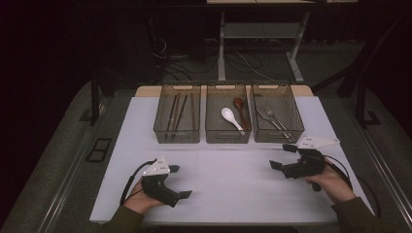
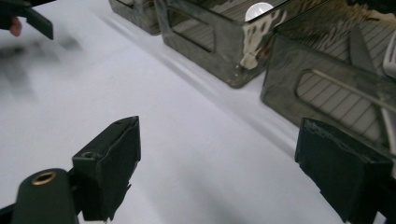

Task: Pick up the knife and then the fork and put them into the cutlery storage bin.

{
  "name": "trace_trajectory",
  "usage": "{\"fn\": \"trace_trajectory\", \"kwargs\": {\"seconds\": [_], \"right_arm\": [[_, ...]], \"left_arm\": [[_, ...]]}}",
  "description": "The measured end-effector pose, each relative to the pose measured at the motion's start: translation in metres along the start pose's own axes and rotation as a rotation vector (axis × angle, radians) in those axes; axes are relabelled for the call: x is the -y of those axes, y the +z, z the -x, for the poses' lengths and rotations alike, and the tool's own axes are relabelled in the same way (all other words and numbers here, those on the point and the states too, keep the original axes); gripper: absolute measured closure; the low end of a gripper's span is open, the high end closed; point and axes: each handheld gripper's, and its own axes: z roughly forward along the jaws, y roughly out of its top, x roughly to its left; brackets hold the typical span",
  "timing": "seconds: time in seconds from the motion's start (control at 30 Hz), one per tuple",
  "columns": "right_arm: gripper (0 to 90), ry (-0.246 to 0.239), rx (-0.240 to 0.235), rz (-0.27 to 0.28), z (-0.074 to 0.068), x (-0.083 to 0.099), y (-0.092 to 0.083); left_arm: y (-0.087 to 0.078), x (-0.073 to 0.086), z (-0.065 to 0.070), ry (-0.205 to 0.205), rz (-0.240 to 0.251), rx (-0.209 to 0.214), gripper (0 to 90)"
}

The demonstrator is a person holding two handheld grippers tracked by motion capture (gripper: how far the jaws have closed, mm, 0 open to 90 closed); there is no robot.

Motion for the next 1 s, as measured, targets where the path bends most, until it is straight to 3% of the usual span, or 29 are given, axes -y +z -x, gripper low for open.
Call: {"fn": "trace_trajectory", "kwargs": {"seconds": [0.67, 0.87, 1.0], "right_arm": [[14.2, -0.002, -0.025, -0.004, -0.032, 0.027, 0.008], [14.2, 0.012, -0.028, 0.01, -0.036, 0.031, 0.009], [14.2, -0.006, -0.02, -0.001, -0.037, 0.033, 0.011]], "left_arm": [[0.0, -0.001, 0.001, 0.006, -0.001, 0.0, 0.0], [0.001, -0.001, 0.002, 0.006, -0.004, 0.001, 0.0], [0.0, 0.0, 0.001, 0.005, -0.006, 0.0, 0.0]]}}
